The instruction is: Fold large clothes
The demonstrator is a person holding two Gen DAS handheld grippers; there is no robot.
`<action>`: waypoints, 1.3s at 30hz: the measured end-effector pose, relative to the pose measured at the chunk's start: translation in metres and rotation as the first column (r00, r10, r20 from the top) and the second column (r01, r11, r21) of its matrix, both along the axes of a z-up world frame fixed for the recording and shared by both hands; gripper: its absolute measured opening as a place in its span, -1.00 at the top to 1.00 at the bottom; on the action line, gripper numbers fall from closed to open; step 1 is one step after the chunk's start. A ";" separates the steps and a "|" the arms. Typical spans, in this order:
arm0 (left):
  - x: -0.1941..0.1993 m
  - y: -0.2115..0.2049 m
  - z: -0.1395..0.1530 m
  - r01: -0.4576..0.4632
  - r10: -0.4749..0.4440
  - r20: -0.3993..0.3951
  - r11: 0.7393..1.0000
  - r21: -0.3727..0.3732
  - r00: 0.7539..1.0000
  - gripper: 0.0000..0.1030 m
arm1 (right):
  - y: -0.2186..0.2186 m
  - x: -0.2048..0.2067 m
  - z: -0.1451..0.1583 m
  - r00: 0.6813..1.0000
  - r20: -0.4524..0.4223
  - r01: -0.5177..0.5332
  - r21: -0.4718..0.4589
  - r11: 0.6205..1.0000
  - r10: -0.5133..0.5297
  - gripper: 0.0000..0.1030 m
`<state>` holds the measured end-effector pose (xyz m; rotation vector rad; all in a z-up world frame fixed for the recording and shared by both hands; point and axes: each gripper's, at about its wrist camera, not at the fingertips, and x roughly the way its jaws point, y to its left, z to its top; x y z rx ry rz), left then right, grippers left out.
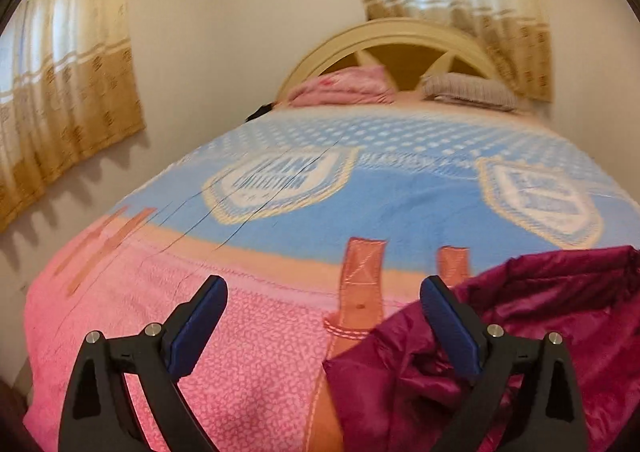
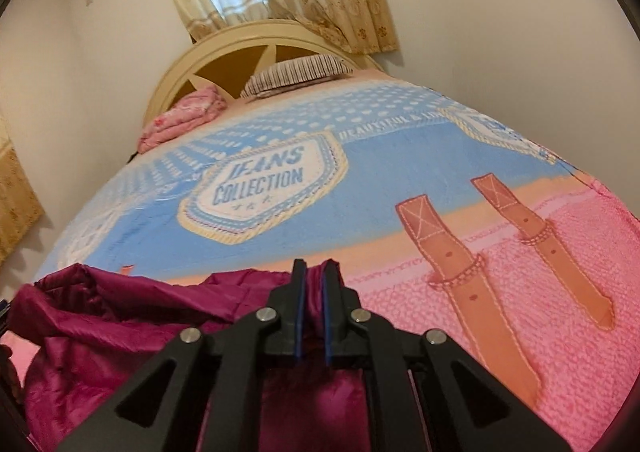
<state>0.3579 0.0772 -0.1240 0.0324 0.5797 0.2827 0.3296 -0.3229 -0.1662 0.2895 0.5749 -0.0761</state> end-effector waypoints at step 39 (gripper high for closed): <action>0.061 -0.074 -0.079 -0.010 0.042 -0.211 0.989 0.147 0.977 -0.98 | 0.092 0.031 -0.038 0.989 -0.134 -0.096 -0.221 0.970 0.067 -0.83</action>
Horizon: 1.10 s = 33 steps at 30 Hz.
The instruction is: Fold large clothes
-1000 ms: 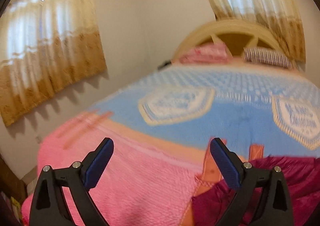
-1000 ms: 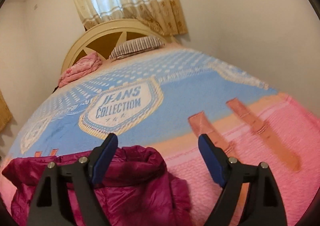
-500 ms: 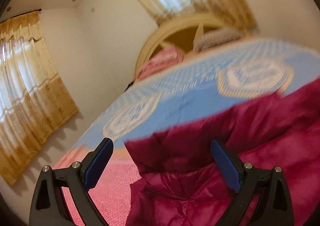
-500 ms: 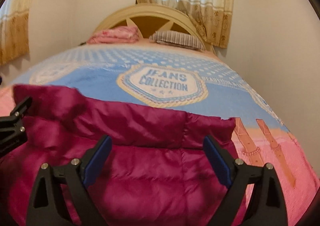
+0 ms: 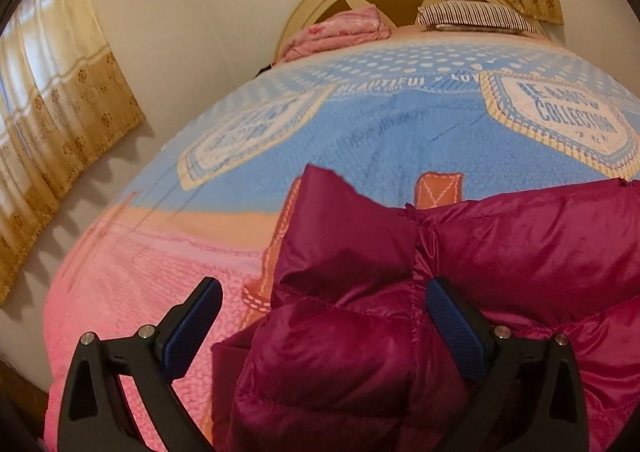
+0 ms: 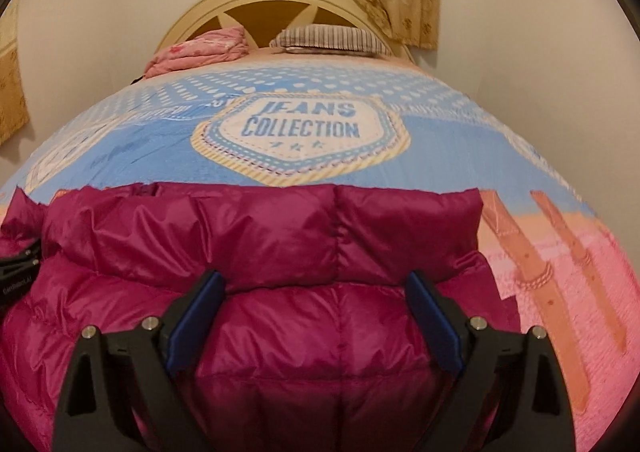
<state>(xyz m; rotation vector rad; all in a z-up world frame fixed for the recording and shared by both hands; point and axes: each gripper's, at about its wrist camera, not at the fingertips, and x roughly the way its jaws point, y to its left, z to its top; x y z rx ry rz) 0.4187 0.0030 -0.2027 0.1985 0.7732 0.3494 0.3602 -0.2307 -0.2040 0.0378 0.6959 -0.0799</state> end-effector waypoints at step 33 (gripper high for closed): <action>0.012 0.001 -0.012 0.005 -0.007 -0.074 1.000 -0.026 0.997 -0.98 | -0.005 0.030 -0.028 0.983 -0.184 0.028 0.018 0.999 -0.024 -1.00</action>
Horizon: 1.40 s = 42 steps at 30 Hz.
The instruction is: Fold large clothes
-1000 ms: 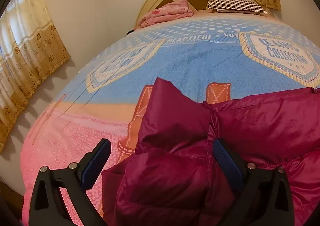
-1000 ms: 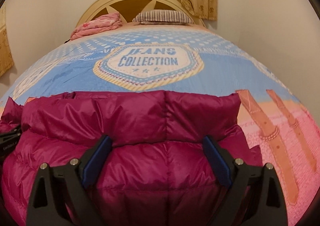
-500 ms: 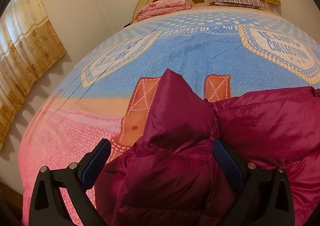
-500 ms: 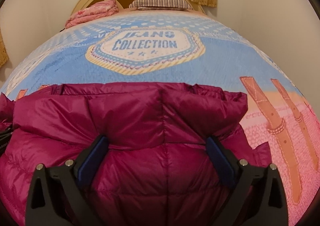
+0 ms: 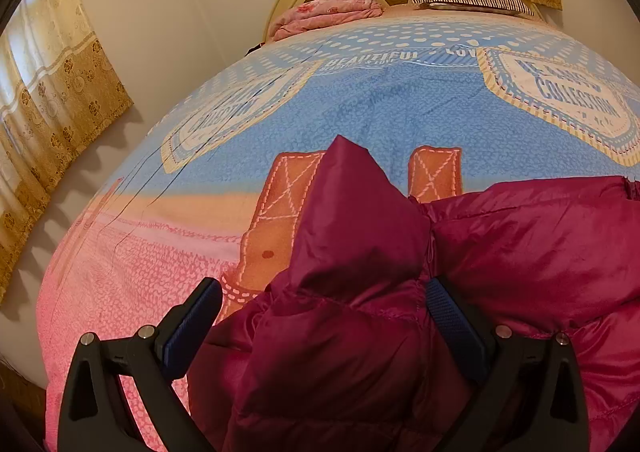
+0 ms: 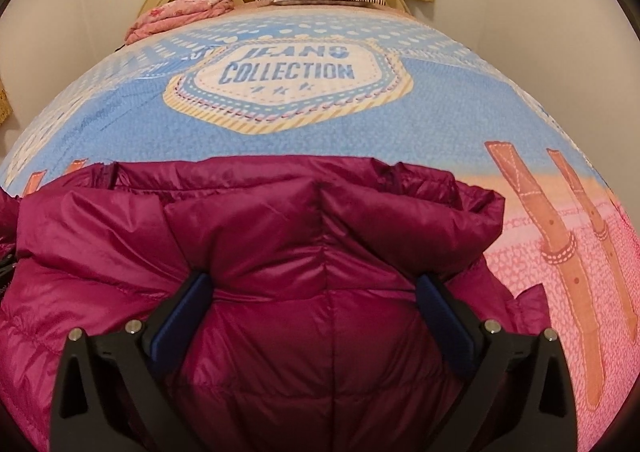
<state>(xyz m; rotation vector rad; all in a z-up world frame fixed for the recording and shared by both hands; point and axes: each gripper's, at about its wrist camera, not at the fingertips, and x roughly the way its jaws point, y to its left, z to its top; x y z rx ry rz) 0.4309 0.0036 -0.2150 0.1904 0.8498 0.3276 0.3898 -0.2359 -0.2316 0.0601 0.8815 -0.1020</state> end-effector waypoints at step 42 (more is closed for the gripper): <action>-0.078 -0.035 0.007 0.084 -0.084 0.079 0.996 -0.003 0.993 -0.98 | 0.080 -0.070 0.005 0.990 0.062 -0.121 -0.071 0.990 0.126 -1.00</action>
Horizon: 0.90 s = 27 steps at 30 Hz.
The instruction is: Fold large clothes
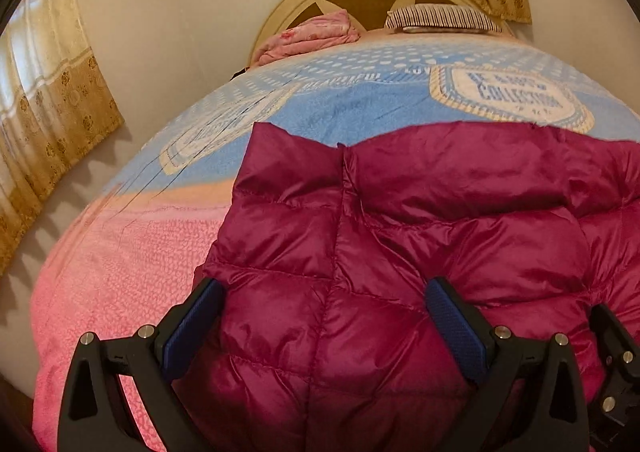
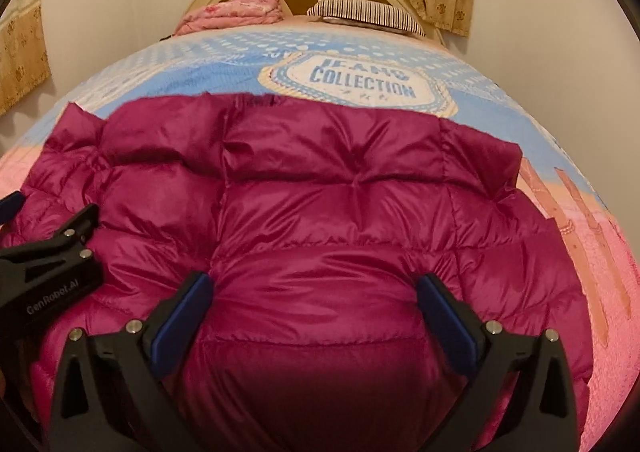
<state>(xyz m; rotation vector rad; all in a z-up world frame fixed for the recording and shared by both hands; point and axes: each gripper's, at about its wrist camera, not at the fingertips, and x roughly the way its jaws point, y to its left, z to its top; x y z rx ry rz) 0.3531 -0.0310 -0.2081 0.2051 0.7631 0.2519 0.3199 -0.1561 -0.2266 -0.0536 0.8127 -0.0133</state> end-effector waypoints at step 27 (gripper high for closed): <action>-0.115 0.072 0.021 -0.087 0.092 0.042 0.990 -0.111 0.995 -0.98 | -0.008 -0.111 0.032 0.995 0.096 -0.010 0.020 1.000 0.008 -1.00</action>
